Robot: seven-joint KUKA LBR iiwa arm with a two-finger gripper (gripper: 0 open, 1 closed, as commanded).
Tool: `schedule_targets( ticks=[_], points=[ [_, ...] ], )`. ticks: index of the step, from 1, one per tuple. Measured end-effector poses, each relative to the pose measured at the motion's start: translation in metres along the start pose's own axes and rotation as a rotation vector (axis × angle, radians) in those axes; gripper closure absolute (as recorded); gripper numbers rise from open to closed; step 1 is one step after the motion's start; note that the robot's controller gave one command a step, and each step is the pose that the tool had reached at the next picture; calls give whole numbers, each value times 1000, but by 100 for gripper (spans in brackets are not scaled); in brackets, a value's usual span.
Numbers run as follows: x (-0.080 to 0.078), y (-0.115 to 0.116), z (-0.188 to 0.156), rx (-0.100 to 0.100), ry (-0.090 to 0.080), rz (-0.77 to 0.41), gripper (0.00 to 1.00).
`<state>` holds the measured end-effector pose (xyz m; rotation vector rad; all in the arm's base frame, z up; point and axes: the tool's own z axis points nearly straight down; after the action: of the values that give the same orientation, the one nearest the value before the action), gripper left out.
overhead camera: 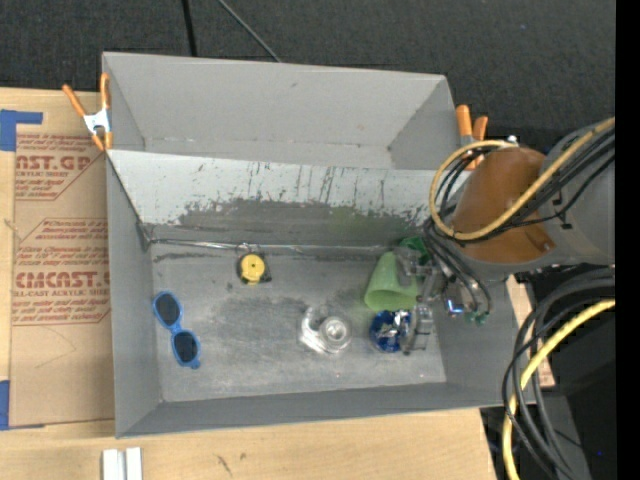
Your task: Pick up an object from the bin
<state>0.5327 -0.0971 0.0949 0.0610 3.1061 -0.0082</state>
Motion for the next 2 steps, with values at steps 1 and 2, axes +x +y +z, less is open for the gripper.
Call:
schedule_targets(
  ticks=[1, 2],
  points=[
    [-4, 0, -3, 2, -16, 1, 100],
    [-4, 0, -3, 2, -15, 1, 0]
  ],
)
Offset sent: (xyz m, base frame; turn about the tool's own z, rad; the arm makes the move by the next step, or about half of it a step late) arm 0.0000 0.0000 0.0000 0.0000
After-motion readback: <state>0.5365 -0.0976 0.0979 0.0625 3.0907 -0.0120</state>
